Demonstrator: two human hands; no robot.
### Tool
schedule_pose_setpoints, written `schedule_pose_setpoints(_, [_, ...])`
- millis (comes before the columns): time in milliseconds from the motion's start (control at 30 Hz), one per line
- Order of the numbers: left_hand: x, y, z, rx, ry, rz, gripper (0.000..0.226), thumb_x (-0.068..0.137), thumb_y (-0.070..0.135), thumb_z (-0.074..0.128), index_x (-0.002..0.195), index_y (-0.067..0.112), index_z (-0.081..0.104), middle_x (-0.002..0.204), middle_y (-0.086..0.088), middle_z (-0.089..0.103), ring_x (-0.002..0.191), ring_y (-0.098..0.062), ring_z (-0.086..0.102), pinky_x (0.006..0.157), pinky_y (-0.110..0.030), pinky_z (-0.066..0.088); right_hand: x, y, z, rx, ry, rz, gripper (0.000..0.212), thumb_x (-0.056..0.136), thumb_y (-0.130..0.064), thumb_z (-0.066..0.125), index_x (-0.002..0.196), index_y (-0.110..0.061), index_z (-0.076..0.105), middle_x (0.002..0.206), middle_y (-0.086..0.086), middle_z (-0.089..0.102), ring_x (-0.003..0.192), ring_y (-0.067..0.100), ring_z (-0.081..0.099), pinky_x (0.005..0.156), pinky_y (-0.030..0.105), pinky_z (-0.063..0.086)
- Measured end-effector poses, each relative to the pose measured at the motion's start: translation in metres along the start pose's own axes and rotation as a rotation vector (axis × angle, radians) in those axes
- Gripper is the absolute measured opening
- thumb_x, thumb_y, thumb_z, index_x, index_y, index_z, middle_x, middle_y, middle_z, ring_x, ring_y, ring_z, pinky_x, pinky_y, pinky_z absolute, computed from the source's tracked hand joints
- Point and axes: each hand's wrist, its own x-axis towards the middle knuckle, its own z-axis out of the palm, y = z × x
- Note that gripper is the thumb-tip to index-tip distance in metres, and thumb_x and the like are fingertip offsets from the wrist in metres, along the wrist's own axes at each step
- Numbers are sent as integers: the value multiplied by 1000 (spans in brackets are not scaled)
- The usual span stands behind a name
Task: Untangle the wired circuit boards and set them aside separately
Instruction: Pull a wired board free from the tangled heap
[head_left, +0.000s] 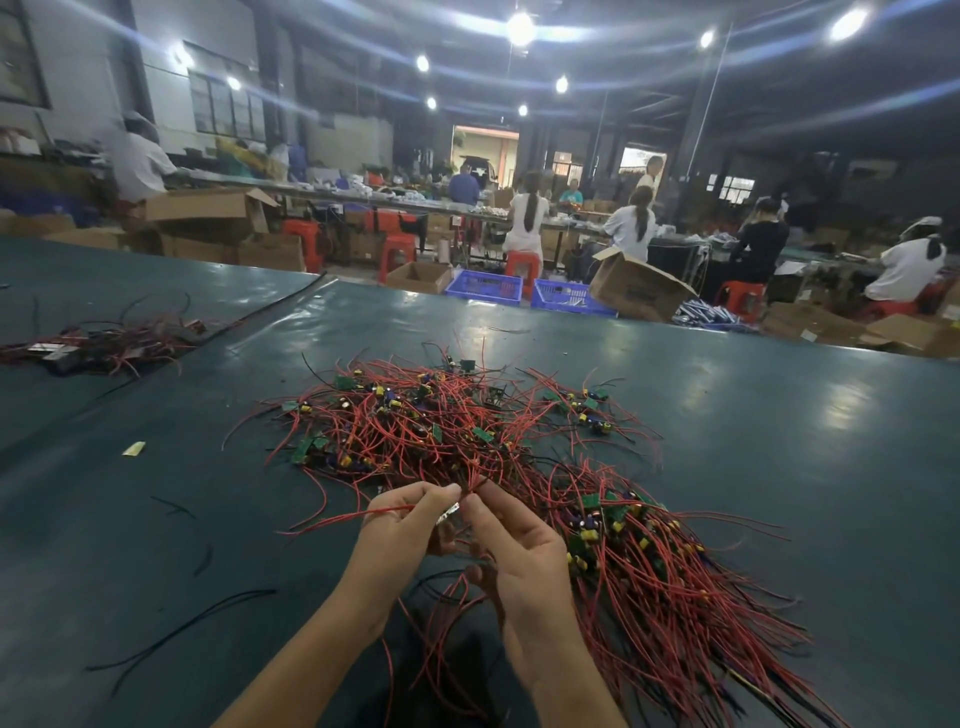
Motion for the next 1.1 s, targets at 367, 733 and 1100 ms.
schedule_pose_setpoints(367, [-4,0,-1,-77,-206,28,34,79,42,72,73,9,68,70,-7,67,64,-17,65,62,-22,54,0,-4,-2,10,-8,116,11,62,-24,79,69,-16,77,79,15,74,64,22,69,62,31,54])
schedule_pose_setpoints(733, [-9,-3,7,135,-164,234,30,83,33,72,70,8,64,63,-6,65,60,-16,62,59,-30,50,3,0,-6,87,25,122,7,68,-20,76,61,-20,76,78,14,75,66,22,72,52,27,55])
schedule_pose_setpoints(1100, [-12,-8,9,212,-67,309,27,78,22,61,55,9,56,45,-5,49,41,-16,42,45,-26,35,9,-11,-13,281,160,294,25,84,-19,68,105,-8,75,70,-2,61,38,4,47,32,16,34])
